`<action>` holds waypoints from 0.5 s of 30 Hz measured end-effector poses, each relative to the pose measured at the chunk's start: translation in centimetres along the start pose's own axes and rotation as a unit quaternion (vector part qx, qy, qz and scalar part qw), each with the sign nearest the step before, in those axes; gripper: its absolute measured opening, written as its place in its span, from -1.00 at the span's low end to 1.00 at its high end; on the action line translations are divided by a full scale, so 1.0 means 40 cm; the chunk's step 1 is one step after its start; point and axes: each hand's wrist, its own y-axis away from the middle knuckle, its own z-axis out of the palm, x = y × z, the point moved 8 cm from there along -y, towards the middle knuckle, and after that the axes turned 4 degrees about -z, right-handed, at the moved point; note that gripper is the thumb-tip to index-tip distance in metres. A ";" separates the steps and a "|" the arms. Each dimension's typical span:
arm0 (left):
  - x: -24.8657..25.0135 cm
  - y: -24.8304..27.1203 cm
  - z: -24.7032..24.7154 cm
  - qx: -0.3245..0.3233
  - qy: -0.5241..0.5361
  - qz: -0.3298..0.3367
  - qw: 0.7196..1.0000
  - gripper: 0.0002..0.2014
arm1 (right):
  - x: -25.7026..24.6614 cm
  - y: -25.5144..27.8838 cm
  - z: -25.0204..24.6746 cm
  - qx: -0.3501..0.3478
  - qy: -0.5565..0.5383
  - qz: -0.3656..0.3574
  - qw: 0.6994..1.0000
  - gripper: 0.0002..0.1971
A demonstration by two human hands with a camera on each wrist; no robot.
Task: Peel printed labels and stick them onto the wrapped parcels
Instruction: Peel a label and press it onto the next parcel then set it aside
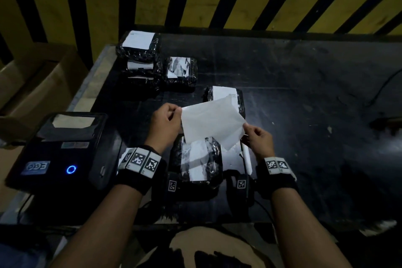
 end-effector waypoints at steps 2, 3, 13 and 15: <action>0.006 0.000 -0.009 0.015 -0.001 0.001 1.000 -0.83 | 0.011 -0.018 -0.034 0.012 0.015 0.010 1.000 -0.80; 0.007 -0.002 -0.013 0.020 -0.003 0.001 1.000 -0.82 | 0.014 -0.025 -0.048 0.018 0.019 0.016 1.000 -0.80; -0.013 -0.023 -0.063 0.075 -0.013 -0.013 0.997 -0.84 | 0.030 -0.074 -0.178 0.096 0.049 0.049 0.993 -0.79; -0.011 -0.023 -0.072 0.096 -0.004 -0.006 0.995 -0.82 | 0.012 -0.079 -0.213 0.130 0.080 0.028 0.988 -0.77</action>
